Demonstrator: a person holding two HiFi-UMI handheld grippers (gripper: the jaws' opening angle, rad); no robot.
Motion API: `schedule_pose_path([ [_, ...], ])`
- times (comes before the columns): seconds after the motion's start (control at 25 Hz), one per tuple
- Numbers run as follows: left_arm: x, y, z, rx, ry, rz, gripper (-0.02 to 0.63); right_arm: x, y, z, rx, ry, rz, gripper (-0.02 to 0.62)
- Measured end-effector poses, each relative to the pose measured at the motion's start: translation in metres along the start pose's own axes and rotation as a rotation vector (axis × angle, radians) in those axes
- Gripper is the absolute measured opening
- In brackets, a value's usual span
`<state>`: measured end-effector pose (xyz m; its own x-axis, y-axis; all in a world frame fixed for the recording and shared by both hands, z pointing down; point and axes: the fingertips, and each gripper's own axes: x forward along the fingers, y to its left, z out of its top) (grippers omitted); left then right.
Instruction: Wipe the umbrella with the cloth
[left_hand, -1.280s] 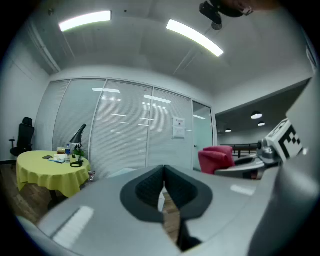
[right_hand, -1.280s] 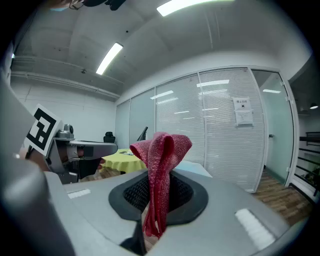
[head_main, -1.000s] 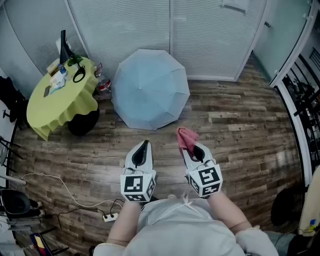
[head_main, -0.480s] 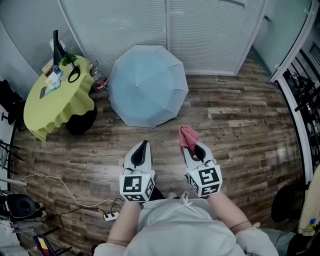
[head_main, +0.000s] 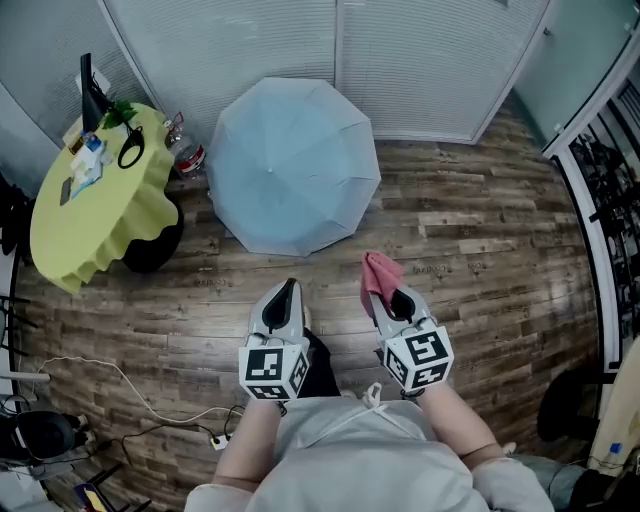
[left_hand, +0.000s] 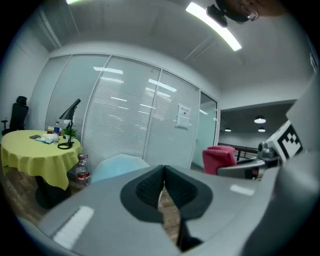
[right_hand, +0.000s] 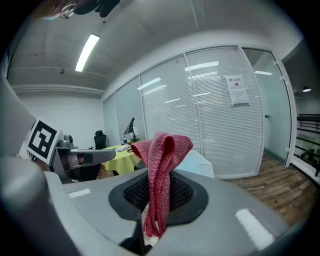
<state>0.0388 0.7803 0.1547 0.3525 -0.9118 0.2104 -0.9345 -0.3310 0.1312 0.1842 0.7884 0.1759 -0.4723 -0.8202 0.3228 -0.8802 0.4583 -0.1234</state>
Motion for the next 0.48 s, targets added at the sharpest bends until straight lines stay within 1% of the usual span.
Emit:
schedule_pose_path([
  [0.08, 0.035, 0.027, 0.007, -0.014, 0.012, -0.007, 0.006, 0.039, -0.007, 0.01, 0.015, 0.02, -0.005, 0.054],
  [0.32, 0.148, 0.129, 0.05, -0.014, 0.02, -0.032, 0.006, 0.181, -0.025, 0.055, 0.028, 0.071, -0.014, 0.054],
  [0.48, 0.209, 0.206, 0.078, 0.002, 0.014, -0.018, 0.006, 0.268, -0.028, 0.083, 0.011, 0.093, -0.013, 0.054],
])
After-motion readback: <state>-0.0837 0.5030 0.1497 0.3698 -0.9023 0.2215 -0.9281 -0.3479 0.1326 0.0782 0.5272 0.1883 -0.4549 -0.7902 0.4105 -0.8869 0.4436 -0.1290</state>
